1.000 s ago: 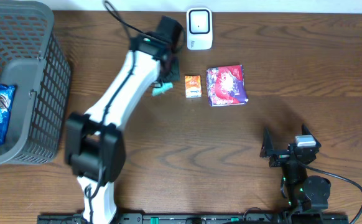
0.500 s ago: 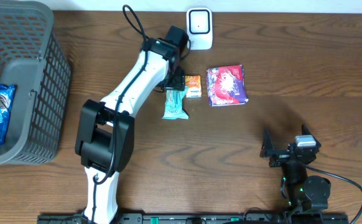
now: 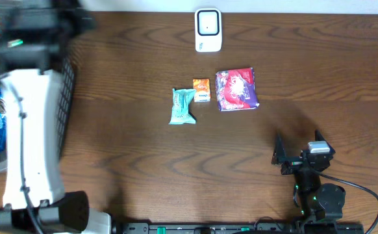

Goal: Scan the item barcode
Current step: 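Reach into the basket and grasp the blue Oreo pack with left gripper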

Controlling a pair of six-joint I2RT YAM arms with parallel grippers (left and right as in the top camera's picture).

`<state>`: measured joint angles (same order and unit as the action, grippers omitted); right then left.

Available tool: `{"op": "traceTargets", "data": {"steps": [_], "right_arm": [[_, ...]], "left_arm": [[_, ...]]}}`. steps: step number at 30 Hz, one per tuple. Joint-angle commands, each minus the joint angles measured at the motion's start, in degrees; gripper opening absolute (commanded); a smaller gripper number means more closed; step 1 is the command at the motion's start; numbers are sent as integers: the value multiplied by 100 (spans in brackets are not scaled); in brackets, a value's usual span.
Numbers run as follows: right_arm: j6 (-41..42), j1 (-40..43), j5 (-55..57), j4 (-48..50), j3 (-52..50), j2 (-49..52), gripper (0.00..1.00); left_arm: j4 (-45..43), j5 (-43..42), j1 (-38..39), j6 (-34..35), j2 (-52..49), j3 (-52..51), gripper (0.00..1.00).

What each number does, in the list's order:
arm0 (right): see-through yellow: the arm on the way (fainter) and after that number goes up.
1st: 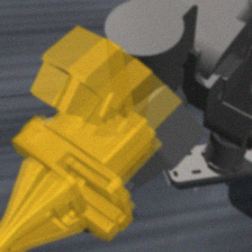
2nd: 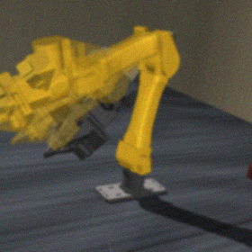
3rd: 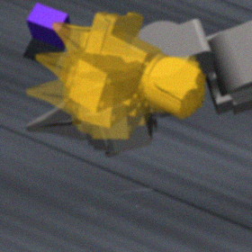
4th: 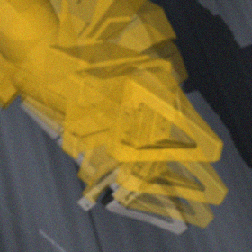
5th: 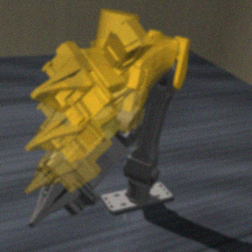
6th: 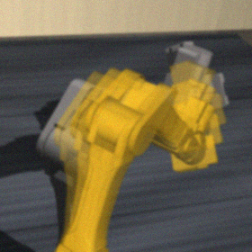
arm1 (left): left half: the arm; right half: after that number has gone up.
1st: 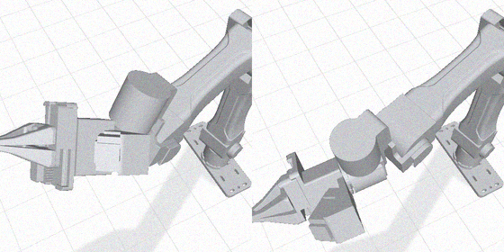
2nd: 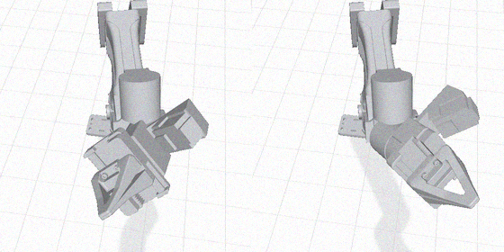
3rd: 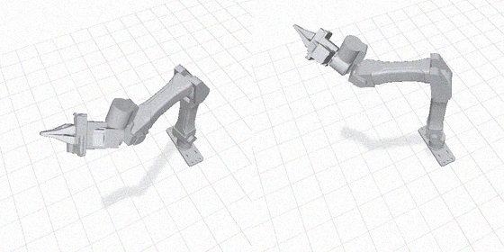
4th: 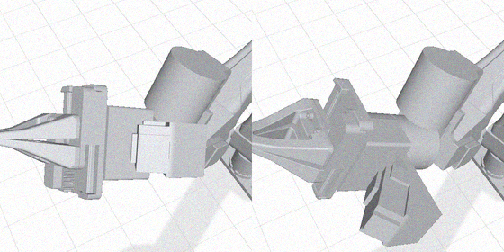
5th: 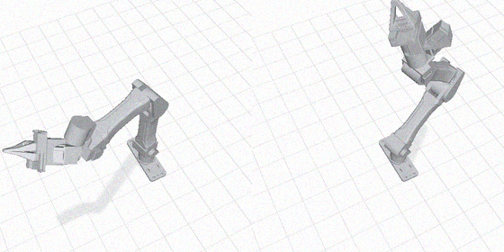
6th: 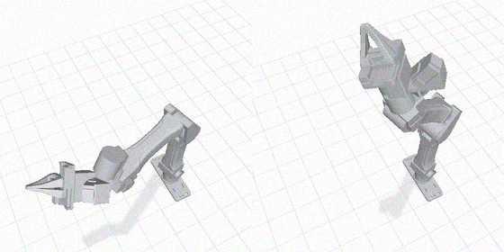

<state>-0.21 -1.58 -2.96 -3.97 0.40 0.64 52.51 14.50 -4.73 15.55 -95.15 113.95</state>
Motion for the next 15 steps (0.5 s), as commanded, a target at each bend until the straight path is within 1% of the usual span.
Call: {"op": "traceTargets", "data": {"steps": [1,3,4,6,11,15], "right_arm": [[83,-55,4,-22,-7,-26,99],[83,-55,2,-22,-7,-26,99],[81,-55,2,-22,-7,-26,99],[81,-55,2,-22,-7,-26,99],[81,-55,4,-22,-7,-26,99],[81,-55,2,-22,-7,-26,99]], "left_arm": [[162,640,-942,-697,-177,-72,84],[358,654,-1335,-1403,-321,-111,84],[485,758,-1534,-1631,-411,-146,84],[553,979,-1884,-1565,-570,-273,84],[531,979,-2647,-1563,-1108,-505,84],[531,866,-2988,-1528,-1512,-619,84]]}}
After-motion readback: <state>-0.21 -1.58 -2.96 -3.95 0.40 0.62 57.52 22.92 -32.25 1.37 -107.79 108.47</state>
